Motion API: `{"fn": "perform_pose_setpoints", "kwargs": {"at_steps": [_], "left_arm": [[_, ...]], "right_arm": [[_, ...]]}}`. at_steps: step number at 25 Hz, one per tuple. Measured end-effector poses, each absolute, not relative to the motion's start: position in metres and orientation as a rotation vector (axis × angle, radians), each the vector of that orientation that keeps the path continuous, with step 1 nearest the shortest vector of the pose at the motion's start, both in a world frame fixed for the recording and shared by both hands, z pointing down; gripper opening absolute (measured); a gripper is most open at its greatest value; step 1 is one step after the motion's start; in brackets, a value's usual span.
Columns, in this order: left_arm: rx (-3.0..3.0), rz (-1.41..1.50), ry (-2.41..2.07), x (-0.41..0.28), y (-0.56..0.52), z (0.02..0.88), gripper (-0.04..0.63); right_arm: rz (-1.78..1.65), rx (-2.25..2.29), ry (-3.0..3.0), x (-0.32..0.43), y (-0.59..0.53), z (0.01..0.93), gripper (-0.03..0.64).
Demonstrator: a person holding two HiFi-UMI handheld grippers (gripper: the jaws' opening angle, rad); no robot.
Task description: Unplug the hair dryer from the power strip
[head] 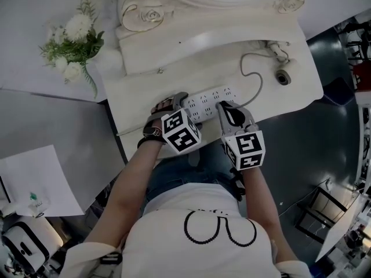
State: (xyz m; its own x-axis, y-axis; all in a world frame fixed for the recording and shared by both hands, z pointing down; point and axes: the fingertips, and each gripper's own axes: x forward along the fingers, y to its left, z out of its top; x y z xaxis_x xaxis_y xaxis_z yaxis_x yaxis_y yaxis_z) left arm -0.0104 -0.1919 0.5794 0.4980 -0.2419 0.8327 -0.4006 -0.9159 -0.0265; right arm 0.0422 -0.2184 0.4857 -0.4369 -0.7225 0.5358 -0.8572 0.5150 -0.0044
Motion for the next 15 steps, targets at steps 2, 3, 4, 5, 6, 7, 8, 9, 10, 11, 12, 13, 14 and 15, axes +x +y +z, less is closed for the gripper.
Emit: {"fn": "perform_pose_setpoints", "kwargs": {"at_steps": [2, 3, 4, 5, 6, 7, 8, 9, 10, 11, 12, 13, 14, 15], "left_arm": [[2.562, 1.389, -0.554, -0.01, -0.192, 0.579, 0.462], [2.554, 1.383, -0.561, -0.009, -0.193, 0.579, 0.462], [2.545, 1.371, -0.574, -0.009, -0.194, 0.579, 0.462], [2.536, 1.359, -0.592, -0.009, -0.196, 0.579, 0.462], [2.528, 1.349, -0.611, -0.009, -0.197, 0.579, 0.462], [2.523, 1.342, -0.628, -0.009, -0.199, 0.579, 0.462], [2.521, 1.338, -0.641, -0.009, -0.199, 0.579, 0.463], [2.521, 1.337, -0.647, -0.009, -0.2, 0.579, 0.463], [2.525, 1.34, -0.644, -0.009, -0.199, 0.579, 0.463], [2.531, 1.346, -0.637, -0.009, -0.199, 0.579, 0.465], [2.536, 1.353, -0.629, -0.009, -0.198, 0.579, 0.465], [2.539, 1.361, -0.621, -0.008, -0.198, 0.579, 0.465], [2.539, 1.368, -0.614, -0.008, -0.197, 0.579, 0.463], [2.54, 1.374, -0.606, -0.007, -0.197, 0.579, 0.463]], "right_arm": [[0.369, 1.281, -2.282, 0.039, -0.228, 0.485, 0.021], [0.409, 1.297, -2.294, 0.04, -0.233, 0.486, 0.021], [0.463, 1.318, -2.308, 0.043, -0.238, 0.486, 0.021], [0.519, 1.338, -2.321, 0.047, -0.242, 0.487, 0.022], [0.574, 1.354, -2.335, 0.05, -0.244, 0.488, 0.023], [0.622, 1.366, -2.346, 0.053, -0.244, 0.488, 0.023], [0.66, 1.375, -2.354, 0.055, -0.242, 0.488, 0.023], [0.684, 1.383, -2.359, 0.057, -0.238, 0.488, 0.023], [0.696, 1.393, -2.36, 0.059, -0.233, 0.488, 0.023], [0.689, 1.403, -2.356, 0.06, -0.228, 0.488, 0.023], [0.656, 1.409, -2.343, 0.059, -0.223, 0.487, 0.021], [0.598, 1.404, -2.322, 0.057, -0.221, 0.486, 0.021], [0.526, 1.385, -2.297, 0.054, -0.22, 0.484, 0.021], [0.456, 1.356, -2.276, 0.05, -0.222, 0.483, 0.021]]}}
